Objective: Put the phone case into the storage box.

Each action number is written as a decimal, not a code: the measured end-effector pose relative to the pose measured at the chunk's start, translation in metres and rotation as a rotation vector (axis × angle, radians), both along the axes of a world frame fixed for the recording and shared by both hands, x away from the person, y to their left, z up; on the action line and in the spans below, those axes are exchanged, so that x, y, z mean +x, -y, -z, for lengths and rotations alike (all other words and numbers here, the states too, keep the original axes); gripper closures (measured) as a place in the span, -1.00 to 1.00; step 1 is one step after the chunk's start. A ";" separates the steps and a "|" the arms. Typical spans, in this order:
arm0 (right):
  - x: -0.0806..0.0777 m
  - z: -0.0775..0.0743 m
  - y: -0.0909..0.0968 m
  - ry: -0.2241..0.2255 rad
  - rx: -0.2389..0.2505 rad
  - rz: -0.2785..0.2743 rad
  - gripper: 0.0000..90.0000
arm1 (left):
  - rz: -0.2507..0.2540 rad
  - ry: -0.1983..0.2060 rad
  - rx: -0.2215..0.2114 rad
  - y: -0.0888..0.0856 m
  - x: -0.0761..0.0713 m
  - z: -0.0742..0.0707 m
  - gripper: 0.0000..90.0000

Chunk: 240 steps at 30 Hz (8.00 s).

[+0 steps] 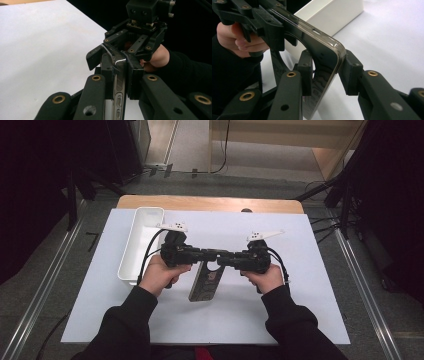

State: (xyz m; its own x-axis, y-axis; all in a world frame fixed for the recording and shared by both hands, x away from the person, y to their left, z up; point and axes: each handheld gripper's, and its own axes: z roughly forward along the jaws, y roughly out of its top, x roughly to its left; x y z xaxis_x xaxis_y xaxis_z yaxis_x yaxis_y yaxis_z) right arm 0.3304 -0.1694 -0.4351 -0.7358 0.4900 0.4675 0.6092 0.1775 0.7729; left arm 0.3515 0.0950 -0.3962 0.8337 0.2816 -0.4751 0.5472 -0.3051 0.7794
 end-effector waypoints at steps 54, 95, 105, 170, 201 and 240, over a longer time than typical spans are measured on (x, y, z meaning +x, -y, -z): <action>-0.004 -0.030 0.009 0.061 -0.094 0.104 0.65 | -0.197 0.222 0.110 -0.009 -0.016 -0.015 -0.28; -0.008 -0.044 -0.018 0.057 -0.113 0.133 0.76 | -0.459 0.183 0.212 0.000 -0.011 0.003 -0.17; -0.010 -0.043 -0.020 0.054 -0.104 0.145 0.76 | -0.470 0.190 0.228 0.010 -0.010 0.005 0.06; -0.016 -0.039 -0.023 0.067 -0.071 0.137 0.00 | -0.492 0.223 0.278 0.019 -0.009 0.002 0.63; -0.034 -0.039 -0.009 0.129 -0.186 0.050 -0.54 | -0.475 0.223 0.288 0.012 -0.007 -0.001 0.62; -0.057 -0.001 0.029 0.121 -0.187 0.076 -0.54 | -0.426 0.219 0.257 0.003 -0.005 -0.005 0.62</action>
